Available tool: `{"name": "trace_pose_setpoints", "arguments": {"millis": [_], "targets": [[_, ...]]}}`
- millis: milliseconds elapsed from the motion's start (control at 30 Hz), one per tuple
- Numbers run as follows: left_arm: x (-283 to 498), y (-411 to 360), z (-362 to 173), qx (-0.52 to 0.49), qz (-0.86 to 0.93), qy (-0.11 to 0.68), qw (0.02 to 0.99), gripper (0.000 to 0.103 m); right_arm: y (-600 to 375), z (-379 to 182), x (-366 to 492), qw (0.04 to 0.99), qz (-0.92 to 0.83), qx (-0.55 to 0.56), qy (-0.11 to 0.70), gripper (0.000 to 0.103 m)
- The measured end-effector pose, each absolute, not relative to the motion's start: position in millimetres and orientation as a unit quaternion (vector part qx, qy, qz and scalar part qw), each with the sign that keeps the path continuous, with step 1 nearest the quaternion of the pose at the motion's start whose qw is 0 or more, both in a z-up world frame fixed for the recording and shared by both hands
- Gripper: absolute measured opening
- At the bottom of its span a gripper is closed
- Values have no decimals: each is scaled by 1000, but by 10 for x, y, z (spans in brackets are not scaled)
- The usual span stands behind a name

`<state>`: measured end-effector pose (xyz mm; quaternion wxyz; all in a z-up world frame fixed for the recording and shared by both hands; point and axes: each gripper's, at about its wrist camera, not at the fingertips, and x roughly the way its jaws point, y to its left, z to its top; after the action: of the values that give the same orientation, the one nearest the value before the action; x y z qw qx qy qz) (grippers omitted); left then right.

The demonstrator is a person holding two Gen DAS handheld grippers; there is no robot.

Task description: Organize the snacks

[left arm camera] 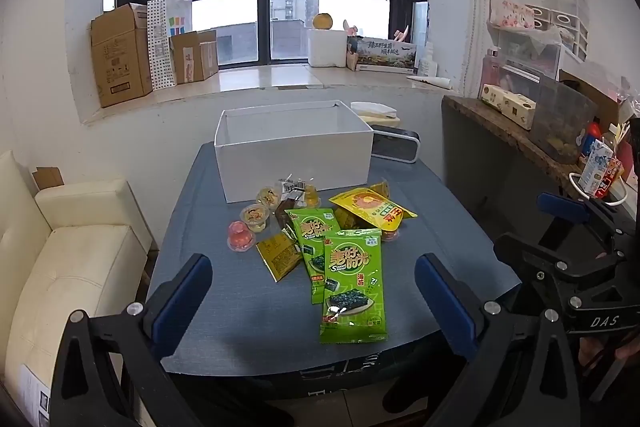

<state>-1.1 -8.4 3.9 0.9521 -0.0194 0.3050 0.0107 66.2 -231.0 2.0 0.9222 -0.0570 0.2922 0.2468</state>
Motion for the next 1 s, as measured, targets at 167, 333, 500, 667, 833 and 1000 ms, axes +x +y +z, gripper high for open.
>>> {"name": "trace_pose_setpoints", "arguments": {"millis": [167, 333, 500, 667, 833, 1000], "targets": [[-21, -101, 37, -18, 9, 303, 953, 103, -2304, 21, 661, 922, 247, -57, 292, 103], [-19, -123, 32, -16, 6, 302, 953, 103, -2305, 26, 656, 923, 246, -57, 291, 103], [-15, -119, 24, -19, 8, 303, 953, 103, -2304, 31, 660, 923, 246, -57, 291, 103], [-15, -109, 19, -19, 7, 304, 953, 103, -2302, 36, 658, 923, 246, -57, 292, 103], [-13, -110, 10, -18, 7, 305, 952, 103, -2296, 31, 660, 922, 247, -57, 292, 103], [-14, -110, 5, -18, 7, 304, 952, 103, -2303, 30, 659, 922, 246, -57, 292, 103]]}}
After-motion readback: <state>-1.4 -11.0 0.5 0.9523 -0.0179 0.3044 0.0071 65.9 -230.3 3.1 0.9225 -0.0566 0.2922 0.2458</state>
